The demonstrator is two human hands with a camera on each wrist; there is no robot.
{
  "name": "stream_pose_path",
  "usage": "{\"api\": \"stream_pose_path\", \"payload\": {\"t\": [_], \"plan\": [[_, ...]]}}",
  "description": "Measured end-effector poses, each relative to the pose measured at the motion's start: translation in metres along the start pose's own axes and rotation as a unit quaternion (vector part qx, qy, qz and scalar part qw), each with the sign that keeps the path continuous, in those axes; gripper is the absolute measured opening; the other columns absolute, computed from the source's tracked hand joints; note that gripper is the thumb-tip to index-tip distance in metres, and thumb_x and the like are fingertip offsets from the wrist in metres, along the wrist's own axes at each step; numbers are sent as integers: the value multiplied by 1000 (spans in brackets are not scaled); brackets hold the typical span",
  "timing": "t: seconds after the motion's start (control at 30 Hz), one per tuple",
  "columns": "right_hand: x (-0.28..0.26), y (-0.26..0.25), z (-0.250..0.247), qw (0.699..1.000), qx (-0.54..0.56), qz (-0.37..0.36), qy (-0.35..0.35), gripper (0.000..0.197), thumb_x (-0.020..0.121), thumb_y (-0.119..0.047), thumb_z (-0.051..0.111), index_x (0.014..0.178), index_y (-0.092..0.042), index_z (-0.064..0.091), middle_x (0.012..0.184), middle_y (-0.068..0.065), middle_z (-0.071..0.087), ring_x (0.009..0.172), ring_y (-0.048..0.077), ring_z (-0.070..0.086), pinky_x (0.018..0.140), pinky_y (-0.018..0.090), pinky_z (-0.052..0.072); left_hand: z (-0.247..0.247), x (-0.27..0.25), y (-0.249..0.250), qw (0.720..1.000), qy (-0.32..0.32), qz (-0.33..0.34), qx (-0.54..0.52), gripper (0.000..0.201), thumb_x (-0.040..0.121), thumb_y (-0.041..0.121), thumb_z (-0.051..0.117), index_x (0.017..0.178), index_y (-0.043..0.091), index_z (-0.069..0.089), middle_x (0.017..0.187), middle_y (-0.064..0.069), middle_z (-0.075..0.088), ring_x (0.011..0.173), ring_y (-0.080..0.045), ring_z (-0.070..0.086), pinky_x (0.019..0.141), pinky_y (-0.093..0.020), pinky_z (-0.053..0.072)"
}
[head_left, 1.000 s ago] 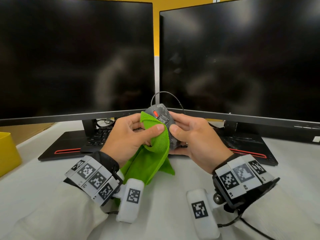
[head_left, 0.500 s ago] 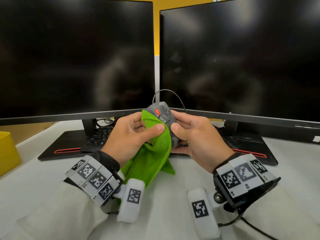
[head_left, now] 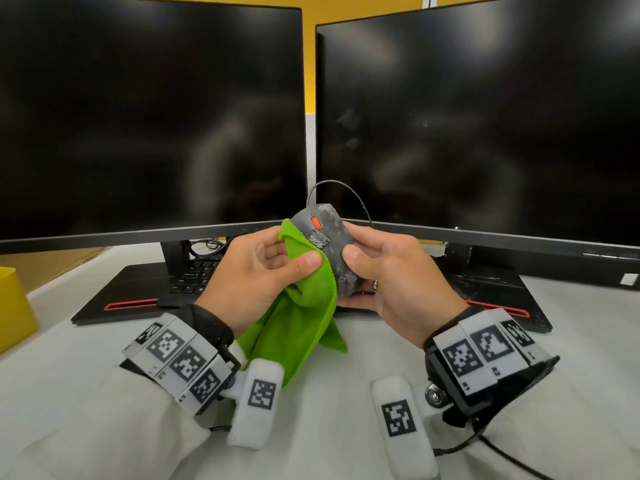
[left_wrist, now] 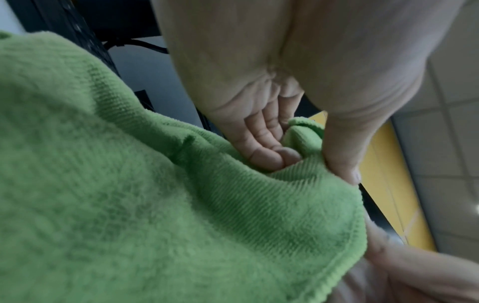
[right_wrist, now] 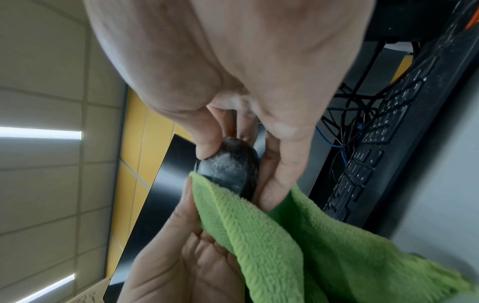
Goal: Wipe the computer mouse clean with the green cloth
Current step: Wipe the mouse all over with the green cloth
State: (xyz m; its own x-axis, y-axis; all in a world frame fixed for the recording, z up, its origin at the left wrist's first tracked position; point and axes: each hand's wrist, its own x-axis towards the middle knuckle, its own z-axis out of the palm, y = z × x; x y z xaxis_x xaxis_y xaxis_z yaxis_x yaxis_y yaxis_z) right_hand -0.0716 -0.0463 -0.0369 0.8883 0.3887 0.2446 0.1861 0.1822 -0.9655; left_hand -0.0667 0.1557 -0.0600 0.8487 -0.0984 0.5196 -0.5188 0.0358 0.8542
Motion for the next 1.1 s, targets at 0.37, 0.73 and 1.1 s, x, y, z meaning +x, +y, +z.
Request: {"api": "stream_pose_path", "payload": {"t": [0.37,0.73,1.1], "plan": [[-1,-6,-5,992,121,41,-23,34,109,-14,42,134,-15,66,125,18,74,96,33,76,91,49,62,-10,4,0,991,22,-13,-135,72,58,44,100,115,6,75,113,-15,78,98,-24,76,87,-38,64],[-1,0,2,991,120,44,-41,37,111,-19,39,139,-10,61,134,23,68,116,43,68,102,57,55,4,0,3,998,-3,12,-63,60,65,35,97,112,5,74,113,-17,79,103,-29,76,89,-42,62],[-1,0,3,986,160,39,-21,39,110,-18,38,134,-2,64,132,29,67,106,38,67,95,52,58,15,-3,5,1000,-3,15,-19,60,59,7,94,114,6,72,113,-17,79,108,-38,75,94,-51,62]]}}
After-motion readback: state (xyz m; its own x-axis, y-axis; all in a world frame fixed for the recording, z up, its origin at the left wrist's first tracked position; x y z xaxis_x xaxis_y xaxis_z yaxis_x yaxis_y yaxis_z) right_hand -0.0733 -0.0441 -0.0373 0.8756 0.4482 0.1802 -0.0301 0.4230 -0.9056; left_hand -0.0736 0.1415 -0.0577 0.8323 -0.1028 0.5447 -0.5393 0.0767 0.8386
